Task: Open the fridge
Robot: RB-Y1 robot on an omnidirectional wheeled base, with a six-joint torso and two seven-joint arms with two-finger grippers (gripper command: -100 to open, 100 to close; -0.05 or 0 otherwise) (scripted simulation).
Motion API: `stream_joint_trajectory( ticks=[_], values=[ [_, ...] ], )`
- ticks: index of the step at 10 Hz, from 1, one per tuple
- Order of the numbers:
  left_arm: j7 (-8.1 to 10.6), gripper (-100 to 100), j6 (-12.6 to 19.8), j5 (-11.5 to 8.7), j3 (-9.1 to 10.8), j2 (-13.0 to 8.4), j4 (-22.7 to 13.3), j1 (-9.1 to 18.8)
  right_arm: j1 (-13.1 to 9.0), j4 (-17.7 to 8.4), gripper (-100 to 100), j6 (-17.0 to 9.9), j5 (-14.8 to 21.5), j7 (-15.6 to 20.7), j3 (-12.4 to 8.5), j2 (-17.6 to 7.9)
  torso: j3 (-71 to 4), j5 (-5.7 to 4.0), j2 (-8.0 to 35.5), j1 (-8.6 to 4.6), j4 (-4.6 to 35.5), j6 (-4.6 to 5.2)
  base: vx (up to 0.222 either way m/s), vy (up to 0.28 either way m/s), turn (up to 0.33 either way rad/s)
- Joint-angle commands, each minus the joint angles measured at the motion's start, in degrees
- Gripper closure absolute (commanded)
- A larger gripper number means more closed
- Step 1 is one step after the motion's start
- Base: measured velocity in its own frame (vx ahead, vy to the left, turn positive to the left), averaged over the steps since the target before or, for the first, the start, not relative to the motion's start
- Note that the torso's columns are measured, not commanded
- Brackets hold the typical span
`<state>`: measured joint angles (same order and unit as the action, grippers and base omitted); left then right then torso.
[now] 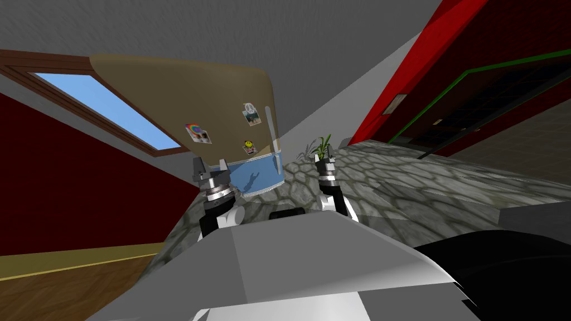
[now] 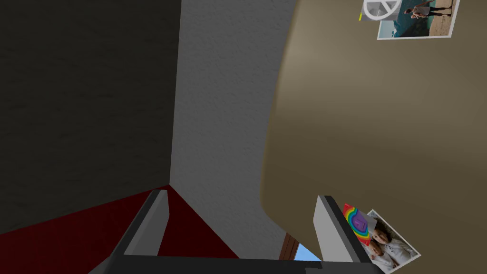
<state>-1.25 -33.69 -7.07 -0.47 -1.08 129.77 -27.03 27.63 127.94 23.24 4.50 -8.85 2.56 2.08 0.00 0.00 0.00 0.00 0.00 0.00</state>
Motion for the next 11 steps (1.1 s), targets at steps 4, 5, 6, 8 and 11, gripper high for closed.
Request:
stream_joint_trajectory(
  ticks=[4, 5, 6, 8, 11],
  values=[
    [0.00, 0, 0.0, 0.0, 0.00, 0.0, 0.0, 0.0, 0.0, 0.0, 0, 0.0, 0.0, 0.0, 0.0, 0.0, -28.5, 0.00, 14.2, 0.00, 14.2, 0.00, 0.000, 0.000, 0.000],
    [0.00, 0, 0.0, 0.0, 0.00, 0.0, 0.0, 0.0, 0.0, 0.0, 0, 0.0, 0.0, 0.0, 0.0, 0.0, -36.9, 0.00, 18.5, 0.00, 18.5, 0.00, 0.000, 0.000, 0.000],
    [0.00, 0, 0.0, 0.0, 0.00, 0.0, 0.0, 0.0, 0.0, 0.0, 0, 0.0, 0.0, 0.0, 0.0, 0.0, -45.4, 0.00, 22.7, 0.00, 22.7, 0.00, 0.000, 0.000, 0.000],
    [0.00, 0, 0.0, 0.0, 0.00, 0.0, 0.0, 0.0, 0.0, 0.0, 0, 0.0, 0.0, 0.0, 0.0, 0.0, -62.3, 0.00, 31.2, 0.00, 31.1, 0.00, 0.000, 0.000, 0.000],
    [0.26, -100, -0.4, -0.4, 0.19, -3.5, -1.1, 0.3, 0.0, 0.0, 0, 0.0, 0.0, 0.0, 0.0, 0.0, -83.2, -0.01, 41.4, -0.04, 41.5, 0.00, 0.044, -0.023, 0.007]
  ],
)
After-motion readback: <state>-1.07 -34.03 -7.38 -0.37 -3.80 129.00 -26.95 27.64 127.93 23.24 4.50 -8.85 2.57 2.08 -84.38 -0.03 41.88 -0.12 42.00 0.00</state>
